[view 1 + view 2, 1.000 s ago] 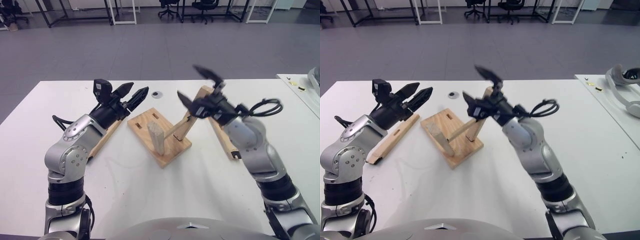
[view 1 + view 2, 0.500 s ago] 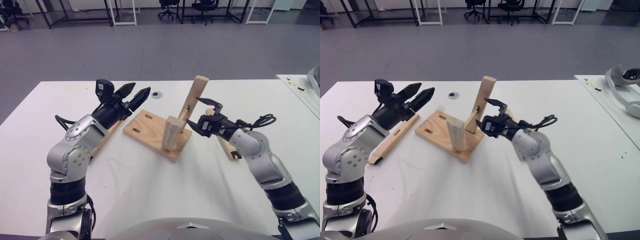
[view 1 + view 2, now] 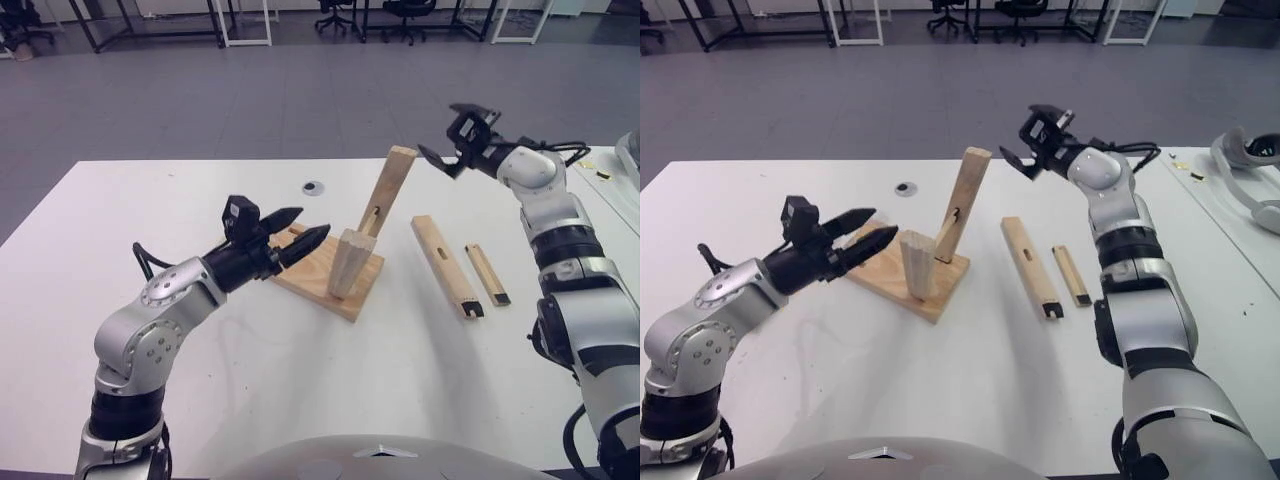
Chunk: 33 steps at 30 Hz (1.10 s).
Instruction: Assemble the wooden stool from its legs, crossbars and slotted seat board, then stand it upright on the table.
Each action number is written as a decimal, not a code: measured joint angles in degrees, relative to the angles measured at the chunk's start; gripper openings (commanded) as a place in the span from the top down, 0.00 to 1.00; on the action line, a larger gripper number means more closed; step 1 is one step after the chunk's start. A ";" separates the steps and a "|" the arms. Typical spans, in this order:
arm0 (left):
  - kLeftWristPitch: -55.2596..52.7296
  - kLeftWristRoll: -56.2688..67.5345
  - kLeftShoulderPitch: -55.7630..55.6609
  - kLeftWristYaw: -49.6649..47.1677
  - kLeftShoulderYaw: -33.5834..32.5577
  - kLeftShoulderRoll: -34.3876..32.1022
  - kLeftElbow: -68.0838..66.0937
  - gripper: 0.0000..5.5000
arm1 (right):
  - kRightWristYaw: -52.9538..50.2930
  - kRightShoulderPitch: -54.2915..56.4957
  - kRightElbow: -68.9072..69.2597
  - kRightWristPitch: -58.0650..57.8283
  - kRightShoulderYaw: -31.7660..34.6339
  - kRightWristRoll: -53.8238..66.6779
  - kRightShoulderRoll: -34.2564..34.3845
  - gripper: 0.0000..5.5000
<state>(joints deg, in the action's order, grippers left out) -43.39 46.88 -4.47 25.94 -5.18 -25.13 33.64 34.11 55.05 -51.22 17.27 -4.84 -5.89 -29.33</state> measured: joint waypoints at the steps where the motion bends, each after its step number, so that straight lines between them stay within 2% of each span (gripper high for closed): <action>1: 0.14 -0.31 3.28 -0.50 -0.96 -0.18 1.03 0.33 | 2.84 0.06 -0.04 0.17 0.64 2.39 1.43 0.19; 4: -0.96 -0.81 17.44 1.08 -2.66 -4.07 5.40 0.33 | 11.88 -3.82 7.38 -1.44 2.36 9.33 2.52 0.19; 6: -4.64 3.61 21.49 5.18 0.69 -6.72 8.72 0.33 | 16.26 -8.87 15.69 -5.78 2.58 13.24 2.27 0.19; 9: -6.00 7.61 23.20 6.76 2.18 -6.49 10.47 0.33 | 20.16 -14.35 26.30 -12.74 2.50 16.86 1.10 0.19; 14: -3.19 6.97 23.28 1.28 0.32 -2.87 9.27 0.33 | 19.65 -24.41 42.30 -22.32 3.33 19.56 -1.52 0.19; 21: -2.43 4.24 19.06 -6.56 -0.97 -0.35 6.81 0.33 | 14.54 -32.50 55.92 -30.59 5.15 21.75 -1.60 0.19; 23: -2.75 5.31 18.72 -5.09 -1.05 -1.58 6.98 0.33 | 10.03 -32.94 56.13 -30.66 5.33 20.06 -0.81 0.19; 25: -4.84 8.75 19.61 -0.23 -1.88 -5.80 7.56 0.33 | 2.77 -33.22 56.65 -32.37 6.35 17.20 1.10 0.19; 27: -3.63 9.26 23.80 2.90 -6.30 -7.43 5.43 0.33 | -4.31 -38.13 62.65 -36.98 8.24 16.94 3.82 0.19; 30: 3.17 5.58 29.26 3.32 -12.83 -5.39 -0.50 0.33 | -10.76 -47.63 71.53 -42.58 8.31 17.17 8.52 0.19; 33: 14.04 -5.01 32.40 -6.21 -12.88 5.18 -1.80 0.33 | -16.26 -52.86 76.36 -45.93 9.19 16.70 11.01 0.19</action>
<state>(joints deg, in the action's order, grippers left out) -29.35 41.87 27.92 19.74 -18.06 -19.95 31.84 17.86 2.19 25.14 -28.66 4.35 10.81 -18.32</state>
